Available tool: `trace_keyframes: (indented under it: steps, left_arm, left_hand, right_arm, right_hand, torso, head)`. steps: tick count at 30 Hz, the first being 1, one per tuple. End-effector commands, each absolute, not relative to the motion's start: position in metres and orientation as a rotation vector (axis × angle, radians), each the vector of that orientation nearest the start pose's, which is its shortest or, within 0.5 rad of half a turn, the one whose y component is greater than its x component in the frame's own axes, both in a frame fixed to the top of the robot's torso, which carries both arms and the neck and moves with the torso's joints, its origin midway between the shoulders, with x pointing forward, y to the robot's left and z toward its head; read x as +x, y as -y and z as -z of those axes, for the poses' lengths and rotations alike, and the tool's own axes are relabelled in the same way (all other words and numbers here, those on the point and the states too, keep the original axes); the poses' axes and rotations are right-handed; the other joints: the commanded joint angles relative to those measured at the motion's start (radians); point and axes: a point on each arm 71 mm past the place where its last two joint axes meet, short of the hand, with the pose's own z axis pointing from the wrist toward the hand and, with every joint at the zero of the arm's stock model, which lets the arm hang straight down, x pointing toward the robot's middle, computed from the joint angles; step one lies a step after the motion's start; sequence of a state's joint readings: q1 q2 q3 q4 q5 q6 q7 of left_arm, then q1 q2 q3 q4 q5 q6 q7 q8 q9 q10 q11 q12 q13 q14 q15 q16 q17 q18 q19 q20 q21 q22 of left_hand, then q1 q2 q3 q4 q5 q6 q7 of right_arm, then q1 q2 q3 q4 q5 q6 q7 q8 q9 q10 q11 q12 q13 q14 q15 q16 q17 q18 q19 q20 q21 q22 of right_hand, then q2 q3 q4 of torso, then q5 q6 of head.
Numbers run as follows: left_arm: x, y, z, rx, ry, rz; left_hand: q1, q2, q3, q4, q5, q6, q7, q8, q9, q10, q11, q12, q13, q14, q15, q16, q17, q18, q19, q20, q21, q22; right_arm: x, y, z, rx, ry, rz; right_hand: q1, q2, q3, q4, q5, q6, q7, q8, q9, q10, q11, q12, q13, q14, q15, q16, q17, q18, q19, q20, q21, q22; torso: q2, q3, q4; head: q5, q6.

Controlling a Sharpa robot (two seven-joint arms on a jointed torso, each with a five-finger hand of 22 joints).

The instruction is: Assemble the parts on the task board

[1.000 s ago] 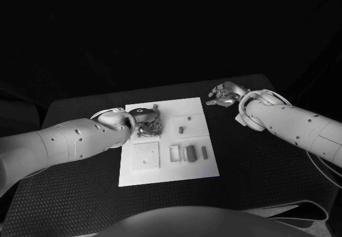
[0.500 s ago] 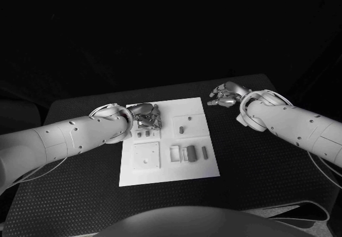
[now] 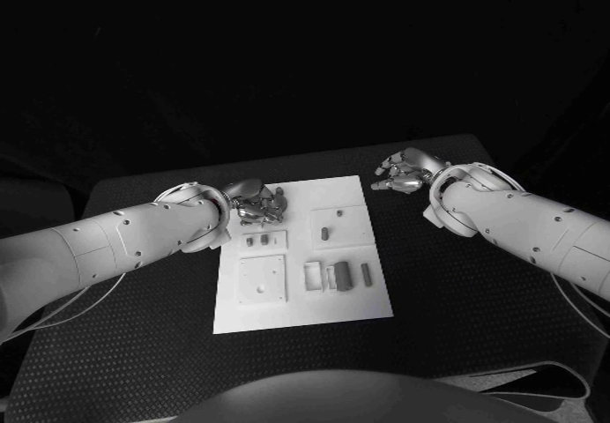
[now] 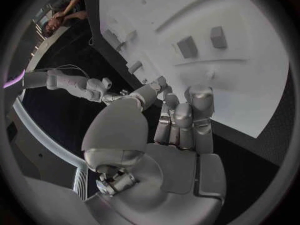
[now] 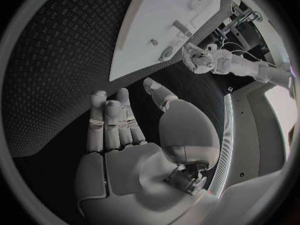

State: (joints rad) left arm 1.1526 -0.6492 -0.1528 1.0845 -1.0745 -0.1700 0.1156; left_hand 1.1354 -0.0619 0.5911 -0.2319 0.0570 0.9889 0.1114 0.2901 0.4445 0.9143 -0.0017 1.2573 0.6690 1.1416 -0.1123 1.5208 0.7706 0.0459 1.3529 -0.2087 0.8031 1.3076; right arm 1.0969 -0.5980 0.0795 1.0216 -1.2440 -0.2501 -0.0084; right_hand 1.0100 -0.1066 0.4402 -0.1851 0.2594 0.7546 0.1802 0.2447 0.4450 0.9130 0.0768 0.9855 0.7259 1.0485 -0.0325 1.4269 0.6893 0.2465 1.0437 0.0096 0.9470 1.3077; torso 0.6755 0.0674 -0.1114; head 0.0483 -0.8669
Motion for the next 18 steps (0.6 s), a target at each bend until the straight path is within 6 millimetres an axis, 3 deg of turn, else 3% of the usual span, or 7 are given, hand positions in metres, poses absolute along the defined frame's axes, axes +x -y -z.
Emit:
trace_keyframes:
  steps: [1, 11, 18]
  left_arm:
    - [0.528, -0.235, 0.274, -0.17, -1.921, 0.785]
    - [0.53, -0.259, 0.272, -0.192, -1.893, 0.745]
    - [0.531, -0.272, 0.272, -0.198, -1.886, 0.719]
  left_hand:
    - [-0.008, 0.001, -0.005, 0.0, -0.003, -0.006, 0.001, -0.004, -0.001, 0.003, 0.002, 0.007, 0.002, 0.007, 0.003, 0.005, 0.001, 0.115, 0.001, 0.0, 0.003, 0.018]
    - [-0.007, -0.001, -0.006, -0.005, -0.003, -0.007, 0.002, -0.005, -0.002, 0.003, 0.002, 0.008, 0.002, 0.008, 0.003, 0.005, 0.001, 0.117, 0.001, 0.0, 0.003, 0.018]
    - [-0.008, -0.003, -0.007, -0.007, -0.003, -0.008, 0.002, -0.005, -0.002, 0.003, 0.003, 0.008, 0.002, 0.008, 0.003, 0.005, 0.002, 0.117, 0.001, 0.0, 0.004, 0.018]
  right_arm:
    - [0.557, 0.228, 0.238, 0.183, -1.757, -0.625]
    - [0.557, 0.229, 0.238, 0.184, -1.757, -0.623]
    - [0.557, 0.229, 0.238, 0.184, -1.757, -0.622]
  right_hand:
    - [-0.007, -0.001, -0.002, 0.001, -0.001, 0.0, 0.009, 0.005, -0.001, -0.008, -0.001, 0.006, -0.001, -0.007, -0.001, -0.004, -0.001, 0.015, -0.001, -0.005, -0.007, 0.016]
    - [-0.007, -0.001, -0.002, 0.001, -0.001, 0.0, 0.009, 0.005, -0.002, -0.008, -0.001, 0.006, -0.001, -0.007, 0.0, -0.004, -0.001, 0.015, -0.001, -0.005, -0.007, 0.016]
    - [-0.007, -0.001, -0.001, 0.001, -0.001, 0.0, 0.009, 0.005, -0.002, -0.008, -0.001, 0.006, -0.001, -0.007, 0.0, -0.004, -0.001, 0.015, -0.001, -0.005, -0.007, 0.016]
  torso:
    - [0.0, -0.0013, 0.0008]
    - [0.0, -0.003, 0.0021]
    - [0.0, -0.002, 0.0014]
  head:
    - [0.002, 0.001]
    - [0.013, 0.004]
    - [0.021, 0.004]
